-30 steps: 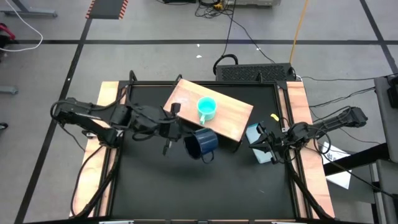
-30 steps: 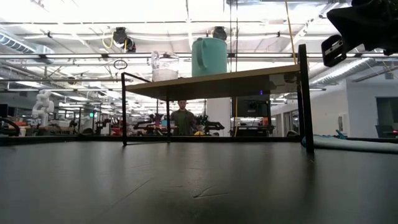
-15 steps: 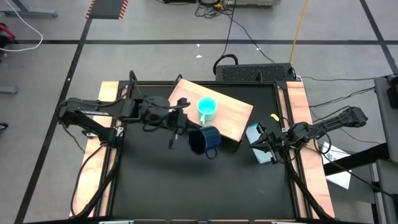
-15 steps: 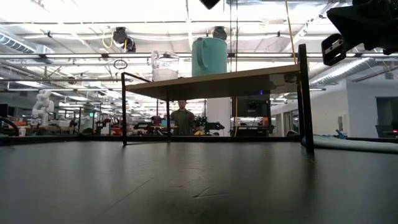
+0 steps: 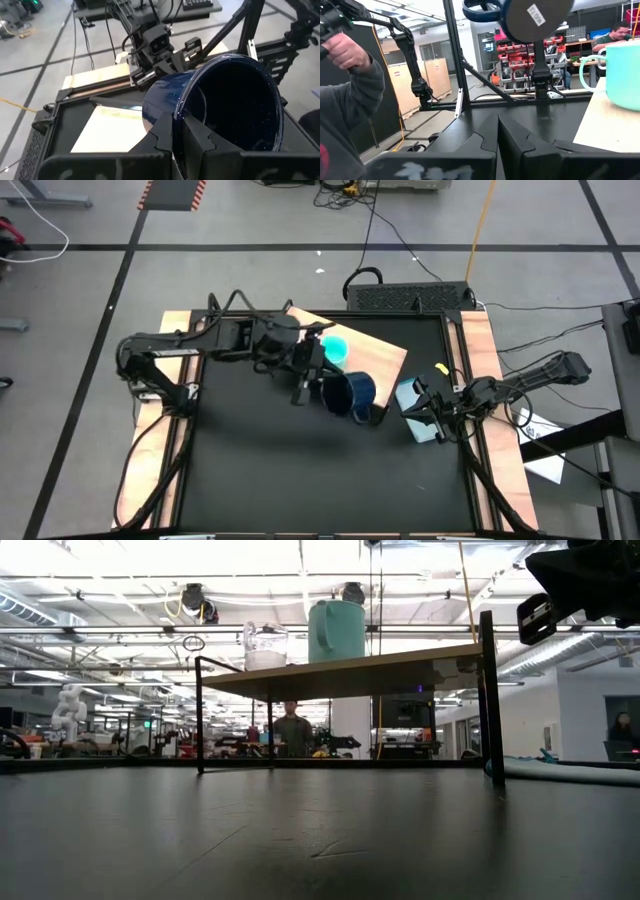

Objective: Stack small to large cups/mugs on shelf
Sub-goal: Put the dark blue mug on the shelf

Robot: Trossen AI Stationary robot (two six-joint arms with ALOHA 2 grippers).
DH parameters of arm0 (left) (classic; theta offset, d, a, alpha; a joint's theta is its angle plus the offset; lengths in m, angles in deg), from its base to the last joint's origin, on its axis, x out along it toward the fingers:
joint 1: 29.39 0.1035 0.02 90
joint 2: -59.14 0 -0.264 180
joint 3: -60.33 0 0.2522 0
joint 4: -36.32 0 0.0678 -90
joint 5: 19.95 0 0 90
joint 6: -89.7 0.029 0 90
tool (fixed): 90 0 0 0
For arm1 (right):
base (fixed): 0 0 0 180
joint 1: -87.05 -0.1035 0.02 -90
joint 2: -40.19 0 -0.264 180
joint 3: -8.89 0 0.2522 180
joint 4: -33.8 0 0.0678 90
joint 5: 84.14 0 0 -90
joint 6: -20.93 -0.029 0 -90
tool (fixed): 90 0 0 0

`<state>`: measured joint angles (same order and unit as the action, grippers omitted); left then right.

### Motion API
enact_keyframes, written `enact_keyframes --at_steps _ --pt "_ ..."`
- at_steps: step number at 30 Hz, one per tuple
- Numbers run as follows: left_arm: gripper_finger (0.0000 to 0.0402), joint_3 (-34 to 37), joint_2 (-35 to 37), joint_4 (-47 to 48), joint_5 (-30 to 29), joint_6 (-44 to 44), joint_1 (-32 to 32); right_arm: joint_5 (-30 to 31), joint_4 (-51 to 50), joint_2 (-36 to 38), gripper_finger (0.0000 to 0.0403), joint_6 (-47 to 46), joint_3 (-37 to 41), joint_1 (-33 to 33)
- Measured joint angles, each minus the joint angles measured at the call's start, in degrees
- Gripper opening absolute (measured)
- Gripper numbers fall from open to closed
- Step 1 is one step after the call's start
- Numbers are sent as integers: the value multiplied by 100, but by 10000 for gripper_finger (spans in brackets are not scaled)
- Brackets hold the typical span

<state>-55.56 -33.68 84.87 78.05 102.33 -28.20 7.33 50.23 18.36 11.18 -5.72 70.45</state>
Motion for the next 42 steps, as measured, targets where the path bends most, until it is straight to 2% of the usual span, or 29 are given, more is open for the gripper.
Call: enact_keyframes --at_steps 6,9,28,32,42 --pt "17 -1040 -618 696 254 89 249 0 -2 -2 0 -3 -1 0" --pt "17 -1341 -820 942 254 167 328 0 -1 0 0 -5 -1 0" --pt "16 -1349 -847 935 271 90 369 0 -10 -2 0 -6 0 0" --pt "16 -1371 -847 826 323 -64 590 0 -10 -2 0 -6 -1 0" --pt "16 -1625 -843 840 1022 -123 1306 0 -18 -2 0 3 0 0"
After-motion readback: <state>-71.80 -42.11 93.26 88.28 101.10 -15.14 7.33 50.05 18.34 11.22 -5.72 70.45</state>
